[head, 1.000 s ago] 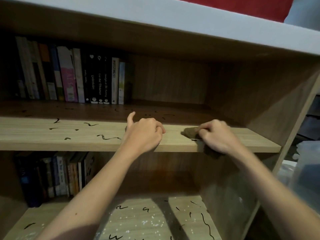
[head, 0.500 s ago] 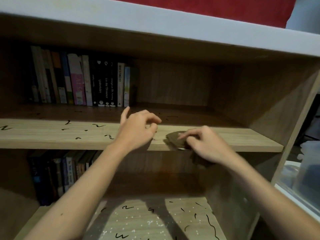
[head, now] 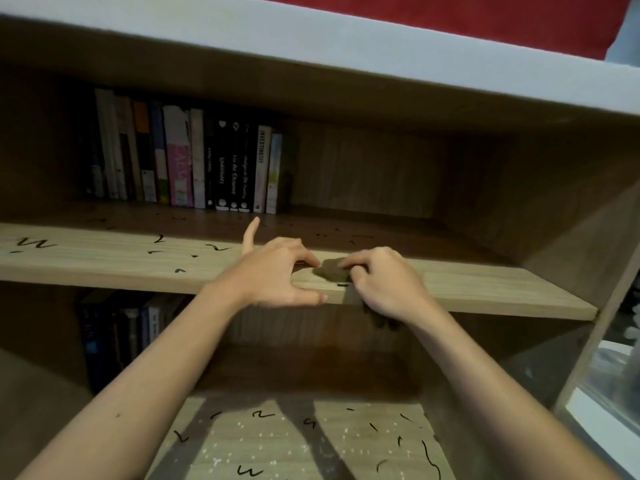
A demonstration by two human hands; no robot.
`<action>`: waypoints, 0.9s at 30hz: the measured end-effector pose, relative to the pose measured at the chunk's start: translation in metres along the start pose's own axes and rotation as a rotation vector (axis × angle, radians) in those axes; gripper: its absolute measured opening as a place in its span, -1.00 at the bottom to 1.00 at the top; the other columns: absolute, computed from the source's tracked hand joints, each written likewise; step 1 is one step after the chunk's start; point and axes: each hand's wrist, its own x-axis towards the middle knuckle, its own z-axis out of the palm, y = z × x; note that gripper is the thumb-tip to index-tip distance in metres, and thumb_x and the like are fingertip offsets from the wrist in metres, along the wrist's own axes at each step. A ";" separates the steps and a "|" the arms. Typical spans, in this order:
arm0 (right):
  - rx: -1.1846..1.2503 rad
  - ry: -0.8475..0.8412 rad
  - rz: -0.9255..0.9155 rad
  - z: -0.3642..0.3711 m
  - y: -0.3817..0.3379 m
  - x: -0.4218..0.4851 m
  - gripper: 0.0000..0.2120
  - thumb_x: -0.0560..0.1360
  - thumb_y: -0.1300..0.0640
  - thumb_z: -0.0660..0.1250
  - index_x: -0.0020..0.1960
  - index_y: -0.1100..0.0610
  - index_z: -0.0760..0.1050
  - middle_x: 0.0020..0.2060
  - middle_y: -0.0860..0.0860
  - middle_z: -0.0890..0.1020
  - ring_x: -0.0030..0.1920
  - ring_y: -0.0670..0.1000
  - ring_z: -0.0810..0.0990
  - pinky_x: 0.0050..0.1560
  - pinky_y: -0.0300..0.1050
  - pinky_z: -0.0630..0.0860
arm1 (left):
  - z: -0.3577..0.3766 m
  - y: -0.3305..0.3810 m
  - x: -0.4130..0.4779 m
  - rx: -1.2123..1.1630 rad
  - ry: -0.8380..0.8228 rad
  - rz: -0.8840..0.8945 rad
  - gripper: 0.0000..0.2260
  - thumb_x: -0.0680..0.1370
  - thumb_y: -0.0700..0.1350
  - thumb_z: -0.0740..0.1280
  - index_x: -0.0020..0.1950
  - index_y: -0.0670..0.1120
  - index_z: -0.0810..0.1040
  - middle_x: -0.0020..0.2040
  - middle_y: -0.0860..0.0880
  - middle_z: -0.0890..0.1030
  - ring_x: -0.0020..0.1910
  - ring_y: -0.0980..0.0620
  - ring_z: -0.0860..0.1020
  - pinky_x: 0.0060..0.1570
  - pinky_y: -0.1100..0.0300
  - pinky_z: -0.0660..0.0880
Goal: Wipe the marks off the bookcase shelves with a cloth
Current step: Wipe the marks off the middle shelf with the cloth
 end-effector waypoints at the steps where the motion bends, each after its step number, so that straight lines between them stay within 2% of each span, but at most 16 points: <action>1: 0.016 -0.042 -0.084 0.004 -0.009 -0.008 -0.70 0.56 0.14 0.11 0.14 -0.04 0.56 0.02 -0.04 0.61 -0.12 -0.11 0.53 -0.04 -0.16 0.50 | 0.003 -0.002 0.001 0.020 0.042 0.024 -0.35 0.31 0.46 0.12 0.30 0.16 0.42 0.34 0.19 0.41 0.45 0.20 0.16 0.34 -0.11 -0.47; 3: 0.069 -0.113 -0.122 -0.008 -0.009 -0.021 -0.69 0.56 0.20 0.11 0.11 -0.03 0.58 0.09 -0.08 0.58 -0.01 -0.08 0.54 0.03 -0.19 0.46 | 0.005 -0.004 0.000 0.055 0.080 0.045 -0.30 0.25 0.45 0.05 0.29 0.16 0.43 0.32 0.21 0.42 0.45 0.22 0.13 0.33 -0.12 -0.49; 5: 0.049 -0.092 -0.010 -0.026 0.014 -0.013 -0.68 0.56 0.26 0.11 0.07 0.01 0.60 0.10 -0.03 0.58 -0.06 -0.05 0.56 -0.04 -0.20 0.51 | 0.003 -0.005 -0.001 0.052 0.053 0.026 -0.35 0.31 0.43 0.12 0.31 0.16 0.42 0.35 0.21 0.39 0.46 0.22 0.11 0.32 -0.13 -0.49; 7: -0.022 -0.028 0.090 -0.031 0.028 0.003 -0.68 0.54 0.29 0.12 0.07 0.04 0.60 0.11 0.03 0.59 -0.05 -0.02 0.56 0.00 -0.14 0.53 | 0.002 -0.004 0.000 0.052 0.040 0.013 -0.41 0.39 0.40 0.19 0.33 0.15 0.40 0.37 0.19 0.37 0.46 0.22 0.10 0.31 -0.13 -0.49; 9: -0.069 -0.012 0.024 -0.015 0.012 0.010 -0.65 0.51 0.29 0.13 0.10 0.02 0.59 0.11 0.02 0.60 0.05 0.01 0.53 0.11 -0.09 0.50 | 0.003 -0.002 0.000 0.037 0.046 0.006 -0.42 0.38 0.40 0.20 0.31 0.14 0.42 0.36 0.20 0.39 0.46 0.22 0.10 0.31 -0.11 -0.50; 12: -0.035 -0.037 -0.177 0.007 -0.014 -0.006 -0.64 0.52 0.27 0.12 0.13 0.00 0.58 0.02 -0.07 0.59 0.05 -0.03 0.47 0.12 -0.09 0.45 | 0.004 -0.002 -0.002 0.008 0.059 -0.004 -0.36 0.30 0.42 0.14 0.27 0.14 0.45 0.32 0.21 0.43 0.45 0.22 0.12 0.33 -0.13 -0.48; 13: 0.001 -0.045 -0.172 0.001 -0.010 -0.009 -0.64 0.51 0.29 0.12 0.11 0.01 0.60 -0.01 -0.08 0.59 0.02 -0.04 0.50 0.09 -0.11 0.47 | 0.004 -0.002 -0.002 0.009 0.049 -0.006 -0.38 0.32 0.41 0.17 0.28 0.14 0.44 0.32 0.21 0.42 0.45 0.22 0.12 0.33 -0.13 -0.47; 15: 0.041 -0.027 -0.025 -0.015 0.011 -0.002 -0.65 0.51 0.32 0.12 0.06 0.04 0.62 -0.01 -0.03 0.62 -0.08 -0.03 0.57 -0.01 -0.16 0.52 | 0.003 -0.004 0.000 0.018 0.031 -0.001 -0.43 0.39 0.38 0.22 0.31 0.14 0.42 0.35 0.20 0.39 0.46 0.22 0.10 0.32 -0.12 -0.48; 17: -0.037 0.016 0.097 -0.019 0.020 0.008 -0.67 0.53 0.29 0.13 0.09 0.04 0.60 0.05 0.04 0.62 -0.04 -0.02 0.55 0.02 -0.11 0.53 | 0.003 -0.004 0.000 0.024 0.037 0.002 -0.45 0.41 0.37 0.21 0.32 0.14 0.41 0.36 0.20 0.38 0.45 0.22 0.11 0.33 -0.12 -0.47; 18: -0.090 0.036 0.090 -0.014 0.015 0.008 -0.68 0.53 0.27 0.13 0.12 0.03 0.58 0.07 0.03 0.60 0.00 -0.02 0.51 0.08 -0.07 0.51 | 0.003 -0.003 -0.001 0.022 0.039 0.005 -0.45 0.40 0.37 0.21 0.32 0.14 0.41 0.36 0.19 0.39 0.45 0.22 0.12 0.34 -0.12 -0.46; 20: -0.127 0.056 -0.042 0.003 -0.005 -0.006 -0.67 0.54 0.24 0.14 0.18 -0.01 0.55 0.06 -0.07 0.58 0.07 -0.05 0.44 0.16 -0.03 0.46 | 0.004 -0.003 -0.002 0.008 0.036 0.007 -0.41 0.38 0.41 0.19 0.31 0.14 0.41 0.35 0.18 0.40 0.45 0.21 0.13 0.36 -0.11 -0.44; 22: -0.044 0.012 -0.101 -0.001 -0.011 -0.026 -0.68 0.55 0.24 0.13 0.14 -0.03 0.56 -0.02 -0.14 0.54 -0.02 -0.10 0.45 0.06 -0.15 0.45 | 0.004 -0.003 -0.003 -0.018 0.031 0.006 -0.40 0.36 0.40 0.18 0.31 0.13 0.41 0.35 0.18 0.40 0.43 0.21 0.16 0.38 -0.09 -0.41; 24: 0.016 -0.025 0.022 -0.022 0.009 -0.020 -0.68 0.54 0.28 0.13 0.05 0.00 0.60 -0.03 -0.06 0.59 -0.16 -0.11 0.52 -0.12 -0.24 0.46 | 0.001 -0.002 -0.003 -0.045 -0.003 0.011 -0.44 0.42 0.35 0.21 0.34 0.12 0.38 0.35 0.18 0.38 0.41 0.20 0.22 0.42 -0.06 -0.33; 26: -0.025 0.025 0.153 -0.031 0.030 -0.002 -0.69 0.53 0.29 0.13 0.04 0.04 0.60 -0.01 0.05 0.63 -0.17 -0.06 0.55 -0.15 -0.17 0.51 | 0.000 -0.002 -0.004 -0.067 -0.024 0.014 -0.45 0.44 0.33 0.21 0.36 0.11 0.36 0.36 0.18 0.37 0.37 0.19 0.28 0.44 -0.03 -0.27; 27: -0.068 0.046 0.170 -0.028 0.029 0.002 -0.69 0.53 0.27 0.13 0.06 0.04 0.59 0.01 0.07 0.62 -0.14 -0.04 0.55 -0.10 -0.12 0.52 | 0.000 -0.001 -0.004 -0.067 -0.026 0.012 -0.45 0.44 0.33 0.21 0.36 0.12 0.36 0.36 0.18 0.36 0.37 0.18 0.30 0.44 -0.03 -0.26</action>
